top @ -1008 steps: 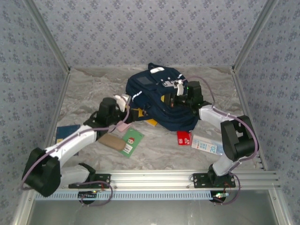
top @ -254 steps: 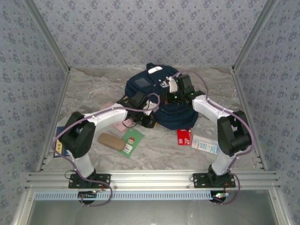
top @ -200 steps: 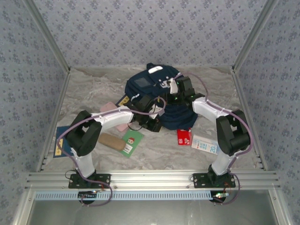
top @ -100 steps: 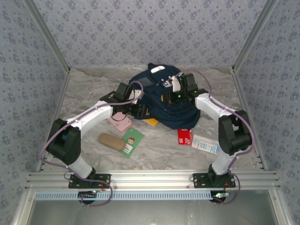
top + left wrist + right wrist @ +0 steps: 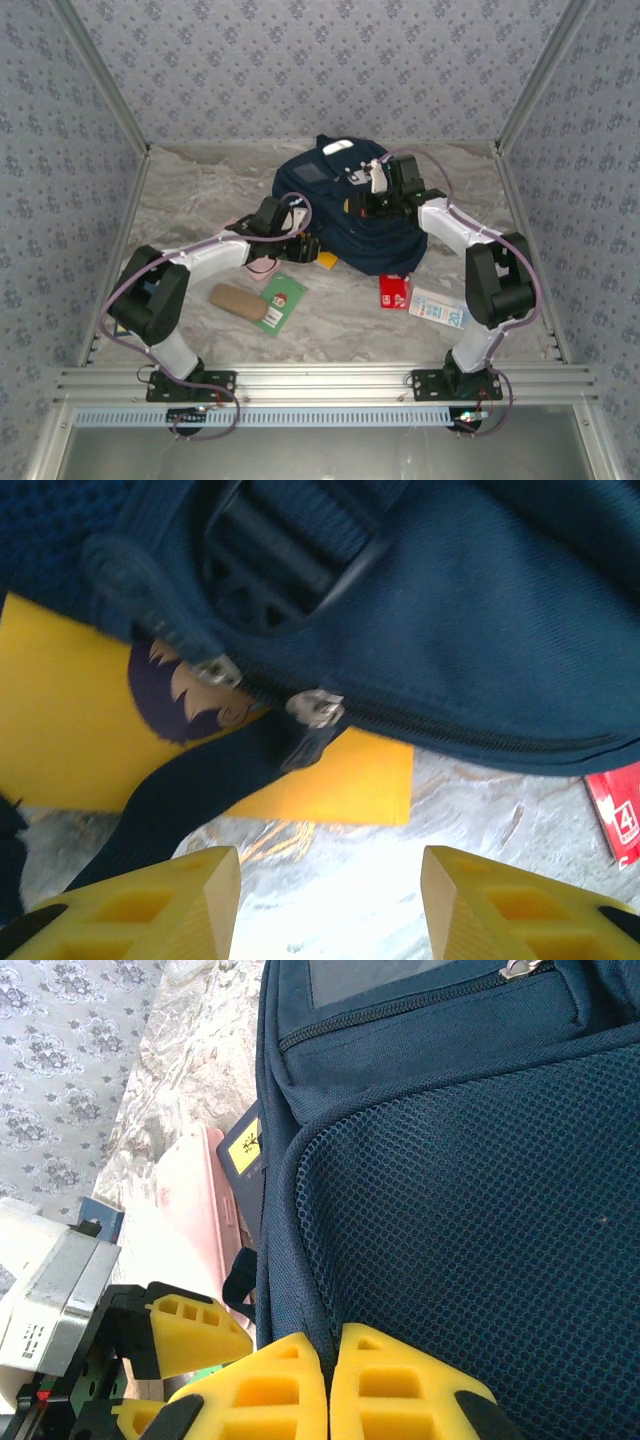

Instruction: Pack the student bag

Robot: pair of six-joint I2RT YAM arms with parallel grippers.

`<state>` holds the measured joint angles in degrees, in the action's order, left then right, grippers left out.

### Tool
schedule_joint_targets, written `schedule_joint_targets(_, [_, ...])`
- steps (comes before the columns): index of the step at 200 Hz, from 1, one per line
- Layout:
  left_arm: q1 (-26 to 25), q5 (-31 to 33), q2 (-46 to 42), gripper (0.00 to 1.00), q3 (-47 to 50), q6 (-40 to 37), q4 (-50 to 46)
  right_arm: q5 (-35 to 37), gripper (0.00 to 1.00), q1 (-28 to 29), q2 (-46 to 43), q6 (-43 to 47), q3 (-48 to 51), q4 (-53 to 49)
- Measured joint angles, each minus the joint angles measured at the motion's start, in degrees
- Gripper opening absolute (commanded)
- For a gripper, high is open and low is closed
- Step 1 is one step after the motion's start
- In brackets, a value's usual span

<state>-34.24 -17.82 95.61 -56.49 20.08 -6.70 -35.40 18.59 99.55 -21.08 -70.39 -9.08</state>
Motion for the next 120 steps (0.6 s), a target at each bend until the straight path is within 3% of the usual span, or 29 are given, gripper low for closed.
schedule_joint_targets(120, [-0.28, 1.33, 6.21, 0.46, -0.02, -2.01, 7.69, -1.49, 0.00, -0.24, 1.49, -3.78, 0.09, 3.30])
